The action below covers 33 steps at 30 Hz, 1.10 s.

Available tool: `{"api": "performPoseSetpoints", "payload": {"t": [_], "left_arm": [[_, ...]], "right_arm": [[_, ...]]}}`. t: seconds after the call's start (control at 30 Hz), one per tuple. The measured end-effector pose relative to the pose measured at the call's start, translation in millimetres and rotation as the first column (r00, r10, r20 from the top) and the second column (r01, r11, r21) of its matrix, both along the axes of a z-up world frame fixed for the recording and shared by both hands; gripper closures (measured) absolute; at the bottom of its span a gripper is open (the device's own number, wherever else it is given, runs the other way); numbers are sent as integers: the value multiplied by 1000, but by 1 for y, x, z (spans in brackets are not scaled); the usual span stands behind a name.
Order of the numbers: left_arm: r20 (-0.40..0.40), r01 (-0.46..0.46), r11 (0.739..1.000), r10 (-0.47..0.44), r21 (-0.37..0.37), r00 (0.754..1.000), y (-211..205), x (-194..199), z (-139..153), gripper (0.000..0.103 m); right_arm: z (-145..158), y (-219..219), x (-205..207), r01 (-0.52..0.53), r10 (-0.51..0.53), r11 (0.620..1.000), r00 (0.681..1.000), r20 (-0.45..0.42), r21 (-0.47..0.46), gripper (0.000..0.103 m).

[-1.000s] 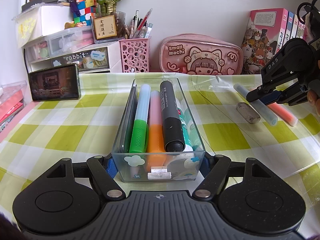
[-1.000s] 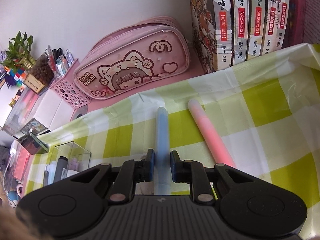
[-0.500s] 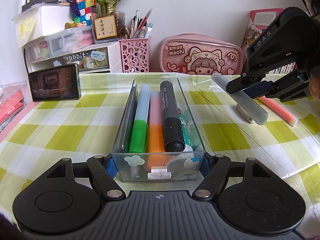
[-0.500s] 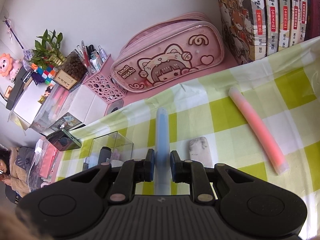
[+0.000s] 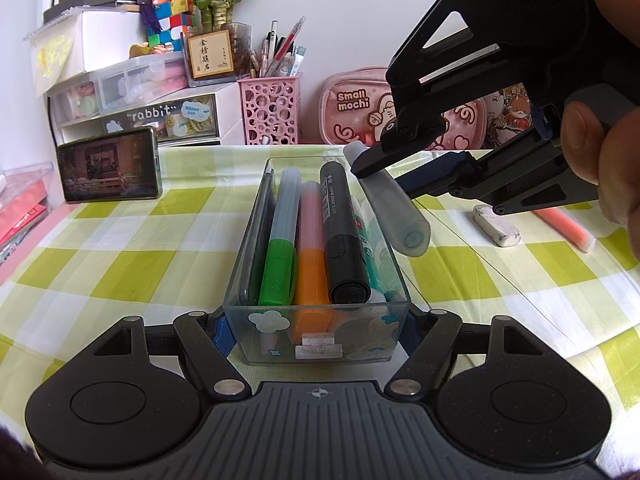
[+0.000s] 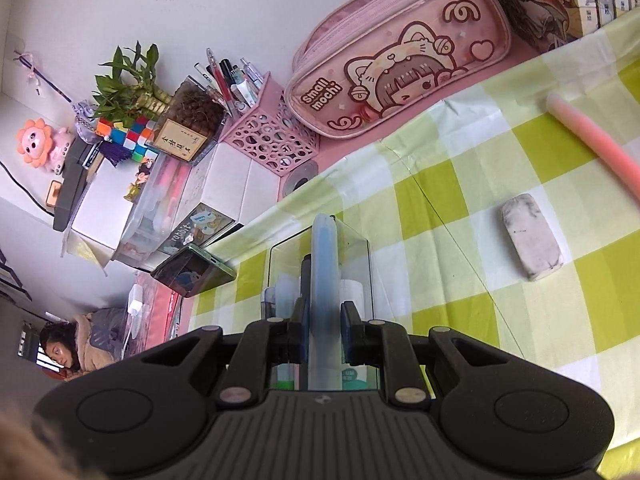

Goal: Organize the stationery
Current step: 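Lower the light blue stick into the clear box with the right gripper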

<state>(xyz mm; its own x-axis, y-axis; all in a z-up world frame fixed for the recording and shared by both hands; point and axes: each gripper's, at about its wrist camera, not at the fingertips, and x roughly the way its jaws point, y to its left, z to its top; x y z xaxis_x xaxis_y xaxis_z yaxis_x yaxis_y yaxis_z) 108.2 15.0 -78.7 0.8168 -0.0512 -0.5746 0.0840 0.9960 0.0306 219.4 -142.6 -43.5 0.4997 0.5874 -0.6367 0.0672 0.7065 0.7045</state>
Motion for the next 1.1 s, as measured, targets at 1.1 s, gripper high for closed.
{"api": "performPoseSetpoints", "payload": {"t": [1.1], "left_arm": [[0,0,1000,0,-1,1000,0,0,0,30]], "right_arm": [[17,19,-8,-80,95,987,991,98,-142,63]]}}
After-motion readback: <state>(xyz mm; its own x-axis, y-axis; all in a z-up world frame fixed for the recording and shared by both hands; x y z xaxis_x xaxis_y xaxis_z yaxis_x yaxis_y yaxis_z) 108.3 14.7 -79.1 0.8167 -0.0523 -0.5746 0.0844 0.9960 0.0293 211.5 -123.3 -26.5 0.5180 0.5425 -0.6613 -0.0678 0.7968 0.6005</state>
